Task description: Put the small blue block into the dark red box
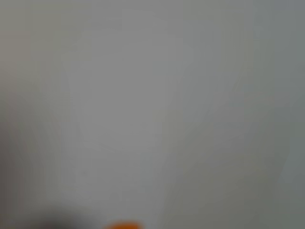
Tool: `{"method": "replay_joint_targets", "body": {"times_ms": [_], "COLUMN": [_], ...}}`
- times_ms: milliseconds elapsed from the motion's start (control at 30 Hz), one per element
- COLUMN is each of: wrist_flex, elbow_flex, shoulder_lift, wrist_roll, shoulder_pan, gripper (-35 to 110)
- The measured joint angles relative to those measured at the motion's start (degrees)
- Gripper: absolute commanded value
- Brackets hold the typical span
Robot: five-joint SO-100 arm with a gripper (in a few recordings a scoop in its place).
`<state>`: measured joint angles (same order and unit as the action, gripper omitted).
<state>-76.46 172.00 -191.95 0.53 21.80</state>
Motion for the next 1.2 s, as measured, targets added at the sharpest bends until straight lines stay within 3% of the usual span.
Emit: {"method": "replay_joint_targets", "body": {"times_ms": [667,933,1200], "wrist_flex": [0.1,-1.2,2.9], "elbow_flex": [0.0,-6.7,-8.7], "shoulder_lift": [0.0,-2.4,-2.4], "wrist_roll": [1.3,22.0,58.2], "shoulder_pan": [2.1,20.0,40.0], "gripper": [0,0,0]}}
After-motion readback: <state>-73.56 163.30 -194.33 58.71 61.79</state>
